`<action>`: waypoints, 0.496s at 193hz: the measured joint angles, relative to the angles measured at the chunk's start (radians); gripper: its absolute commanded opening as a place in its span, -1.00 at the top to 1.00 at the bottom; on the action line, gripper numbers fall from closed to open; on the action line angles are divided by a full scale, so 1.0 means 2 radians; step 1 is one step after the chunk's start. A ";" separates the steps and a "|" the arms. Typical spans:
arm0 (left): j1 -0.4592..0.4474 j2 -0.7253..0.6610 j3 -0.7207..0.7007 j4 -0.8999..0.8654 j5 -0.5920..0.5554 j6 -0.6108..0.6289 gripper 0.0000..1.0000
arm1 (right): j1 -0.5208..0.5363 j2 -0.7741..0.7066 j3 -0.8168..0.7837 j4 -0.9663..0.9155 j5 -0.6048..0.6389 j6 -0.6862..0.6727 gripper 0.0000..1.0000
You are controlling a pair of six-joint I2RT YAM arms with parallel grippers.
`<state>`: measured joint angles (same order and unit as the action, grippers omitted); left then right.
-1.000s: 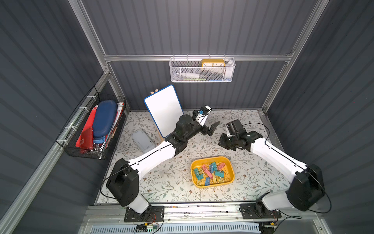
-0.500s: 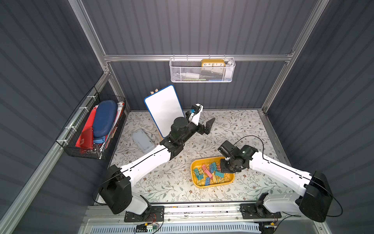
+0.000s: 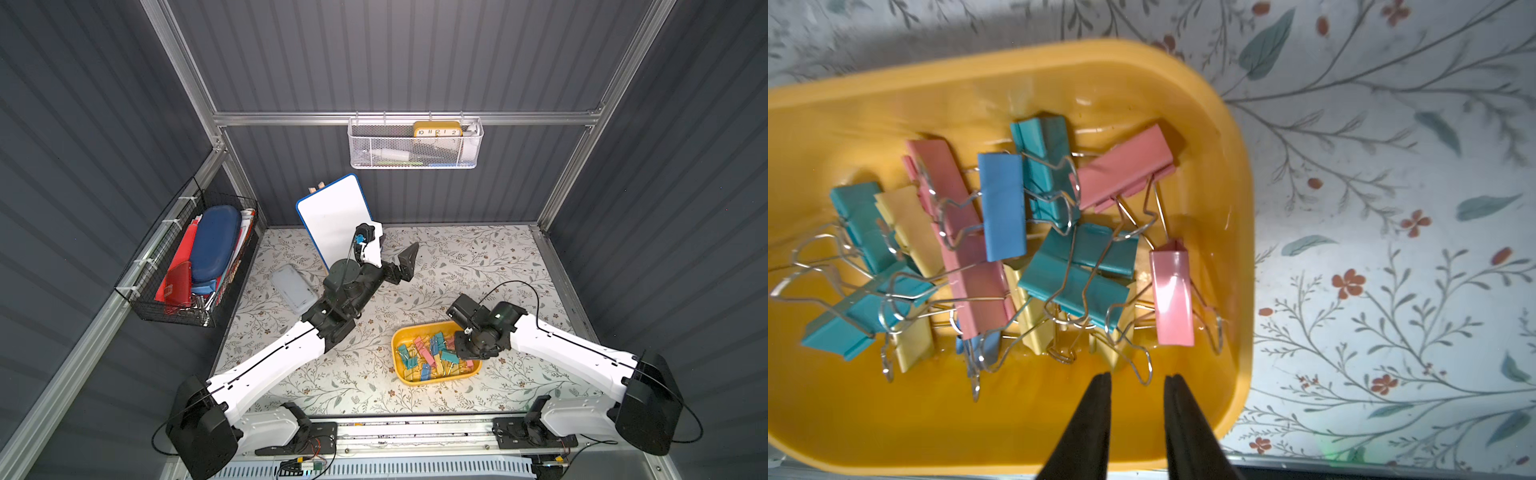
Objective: Put the binder clips in the storage box
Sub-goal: Place the binder clip in the storage box, then reset both arms
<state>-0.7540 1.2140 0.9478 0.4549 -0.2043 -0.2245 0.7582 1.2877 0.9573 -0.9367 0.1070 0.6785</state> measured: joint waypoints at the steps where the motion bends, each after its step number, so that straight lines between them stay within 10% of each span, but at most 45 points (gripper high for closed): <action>1: 0.000 -0.001 -0.001 0.000 -0.001 -0.001 -0.98 | 0.000 -0.002 0.002 -0.001 0.002 0.000 0.41; 49: 0.000 -0.085 -0.048 -0.003 -0.145 -0.026 -0.74 | -0.005 -0.103 0.023 0.061 0.159 -0.053 -0.34; 66: 0.000 -0.123 -0.080 0.001 -0.212 -0.025 -0.82 | -0.024 -0.140 -0.020 0.138 0.255 -0.091 -0.96; 96: 0.016 -0.163 -0.153 0.034 -0.314 0.001 -0.98 | -0.125 -0.146 -0.132 0.315 0.346 -0.183 -0.98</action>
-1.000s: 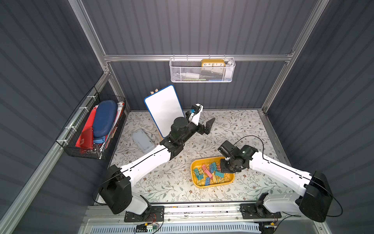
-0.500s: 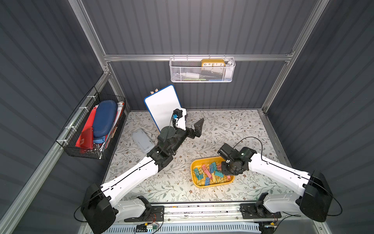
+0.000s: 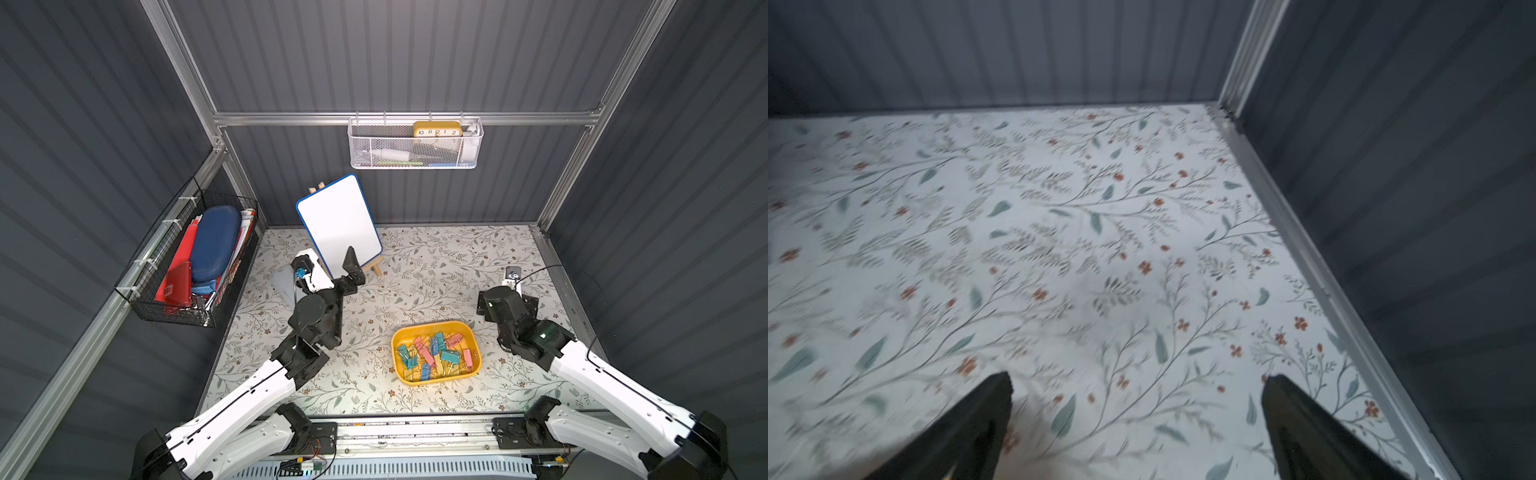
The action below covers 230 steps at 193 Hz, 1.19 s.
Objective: Put the binder clips in the storage box
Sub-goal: Reset both arms
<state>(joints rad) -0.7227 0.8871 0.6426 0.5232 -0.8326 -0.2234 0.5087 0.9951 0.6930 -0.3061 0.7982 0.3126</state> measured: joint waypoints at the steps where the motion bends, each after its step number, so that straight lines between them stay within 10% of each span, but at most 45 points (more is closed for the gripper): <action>1: 0.001 -0.001 -0.002 0.002 -0.001 0.002 -0.98 | -0.004 0.001 -0.002 0.003 0.001 -0.001 -0.98; 48: 0.141 -0.018 -0.138 0.141 -0.015 0.084 -0.98 | -0.188 0.111 -0.062 0.177 -0.050 -0.035 -0.98; 118: 0.363 0.130 -0.182 0.357 0.221 0.099 -0.98 | -0.261 0.268 -0.141 0.514 -0.244 -0.090 -0.98; 230: 0.414 0.345 -0.073 0.451 0.442 0.109 -0.99 | -0.258 0.270 -0.158 0.579 -0.311 -0.112 -0.98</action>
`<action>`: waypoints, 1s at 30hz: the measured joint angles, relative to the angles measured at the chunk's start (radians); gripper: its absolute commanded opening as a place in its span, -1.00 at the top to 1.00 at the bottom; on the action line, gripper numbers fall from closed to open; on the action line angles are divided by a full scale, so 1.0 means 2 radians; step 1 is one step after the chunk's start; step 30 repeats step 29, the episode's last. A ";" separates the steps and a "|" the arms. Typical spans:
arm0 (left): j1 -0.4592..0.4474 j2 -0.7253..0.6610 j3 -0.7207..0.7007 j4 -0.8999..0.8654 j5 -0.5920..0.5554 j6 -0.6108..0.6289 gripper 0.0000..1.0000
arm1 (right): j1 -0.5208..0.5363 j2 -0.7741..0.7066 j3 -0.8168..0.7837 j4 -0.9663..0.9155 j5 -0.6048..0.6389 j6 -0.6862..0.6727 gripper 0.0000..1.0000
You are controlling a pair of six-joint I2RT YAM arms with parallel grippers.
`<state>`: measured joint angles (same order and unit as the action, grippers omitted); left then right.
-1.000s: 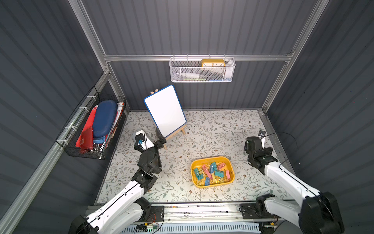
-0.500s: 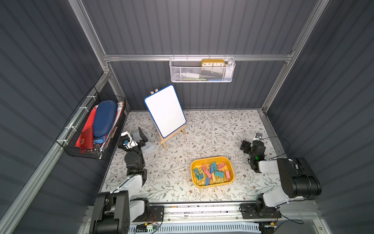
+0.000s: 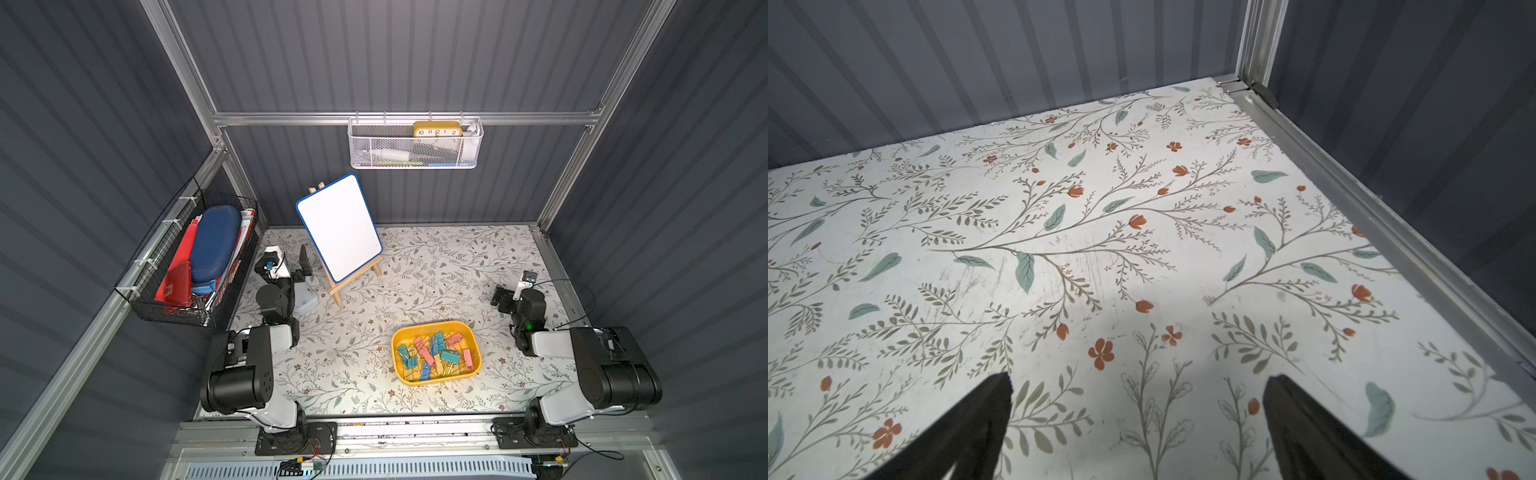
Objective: Put the binder clips in the storage box
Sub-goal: Reset both arms
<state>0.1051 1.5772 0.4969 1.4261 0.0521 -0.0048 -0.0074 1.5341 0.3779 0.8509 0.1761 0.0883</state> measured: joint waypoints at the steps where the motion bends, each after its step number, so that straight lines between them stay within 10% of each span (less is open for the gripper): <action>1: 0.000 0.001 -0.003 0.004 0.003 -0.001 -0.98 | 0.000 0.000 0.000 0.001 0.000 0.000 -0.98; 30: 0.019 0.067 -0.016 0.073 -0.016 -0.040 -0.99 | 0.000 0.000 0.000 0.002 0.000 0.000 -0.98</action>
